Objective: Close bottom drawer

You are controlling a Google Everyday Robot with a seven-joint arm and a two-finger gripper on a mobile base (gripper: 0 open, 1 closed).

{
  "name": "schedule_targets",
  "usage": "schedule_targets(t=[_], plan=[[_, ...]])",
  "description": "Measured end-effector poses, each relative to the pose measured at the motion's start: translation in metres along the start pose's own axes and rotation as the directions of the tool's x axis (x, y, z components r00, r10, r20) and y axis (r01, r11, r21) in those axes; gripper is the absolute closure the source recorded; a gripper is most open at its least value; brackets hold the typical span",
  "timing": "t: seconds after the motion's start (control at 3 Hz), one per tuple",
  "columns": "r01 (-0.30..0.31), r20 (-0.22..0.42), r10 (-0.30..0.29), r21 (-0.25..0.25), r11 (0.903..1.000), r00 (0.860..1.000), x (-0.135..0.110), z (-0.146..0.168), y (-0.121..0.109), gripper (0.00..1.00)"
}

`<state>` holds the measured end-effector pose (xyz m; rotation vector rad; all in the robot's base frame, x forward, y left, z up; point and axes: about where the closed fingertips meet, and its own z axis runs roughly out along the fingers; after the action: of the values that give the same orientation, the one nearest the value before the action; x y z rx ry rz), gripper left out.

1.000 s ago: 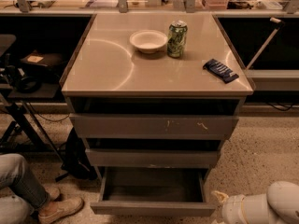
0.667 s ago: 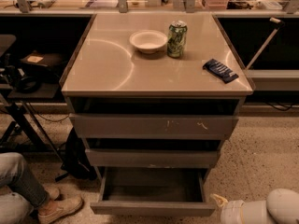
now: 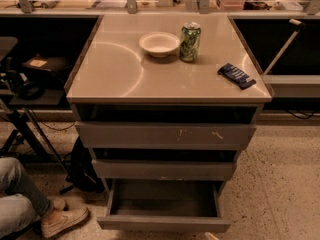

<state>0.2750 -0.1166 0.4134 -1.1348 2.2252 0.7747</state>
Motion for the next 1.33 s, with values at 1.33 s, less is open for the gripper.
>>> schedule_targets(t=[1.33], plan=[[-0.001,-0.006,0.002,0.262,0.9651,1.000,0.037,0.005,-0.086,0.00]])
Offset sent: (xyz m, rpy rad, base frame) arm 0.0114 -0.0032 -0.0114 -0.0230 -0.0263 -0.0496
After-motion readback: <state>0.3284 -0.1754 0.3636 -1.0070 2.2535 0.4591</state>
